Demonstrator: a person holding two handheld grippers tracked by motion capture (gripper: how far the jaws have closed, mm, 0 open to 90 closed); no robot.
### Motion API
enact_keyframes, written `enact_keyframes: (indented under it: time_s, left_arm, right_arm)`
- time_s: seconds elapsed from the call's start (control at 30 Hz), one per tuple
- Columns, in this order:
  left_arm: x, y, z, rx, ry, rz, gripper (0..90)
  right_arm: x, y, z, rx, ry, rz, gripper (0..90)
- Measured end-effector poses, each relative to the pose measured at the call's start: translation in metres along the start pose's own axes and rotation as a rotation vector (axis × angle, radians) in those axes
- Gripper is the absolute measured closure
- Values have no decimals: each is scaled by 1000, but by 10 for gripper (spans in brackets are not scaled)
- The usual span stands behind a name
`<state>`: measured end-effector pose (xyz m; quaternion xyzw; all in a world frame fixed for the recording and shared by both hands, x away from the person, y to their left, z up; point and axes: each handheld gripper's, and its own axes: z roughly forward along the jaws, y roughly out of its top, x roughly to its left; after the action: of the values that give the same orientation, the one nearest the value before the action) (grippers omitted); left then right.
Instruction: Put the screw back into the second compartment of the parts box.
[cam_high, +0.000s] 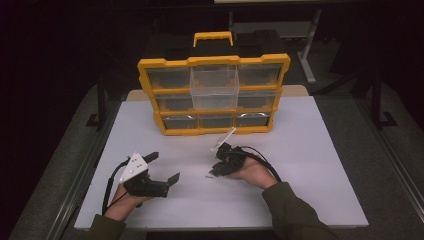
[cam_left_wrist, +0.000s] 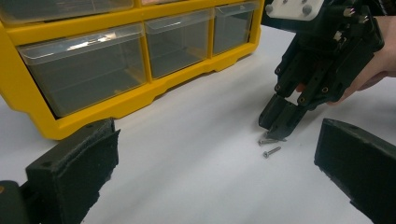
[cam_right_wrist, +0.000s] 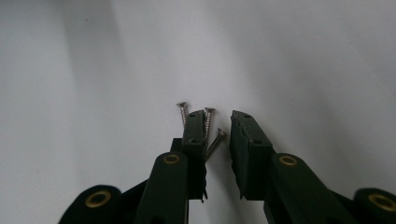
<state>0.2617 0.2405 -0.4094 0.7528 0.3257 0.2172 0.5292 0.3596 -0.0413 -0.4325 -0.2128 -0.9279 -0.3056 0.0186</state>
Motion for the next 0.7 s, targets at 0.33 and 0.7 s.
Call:
enact_keyframes:
  time_s: [0.33,0.7]
  left_arm:
    - [0,0,0,2,-2,1,0]
    - [0,0,0,4,-5,5,0]
  right_arm:
    - [1,-2,3,14,-26,-15,840]
    - [2,-4,3,8,-40,-17,874]
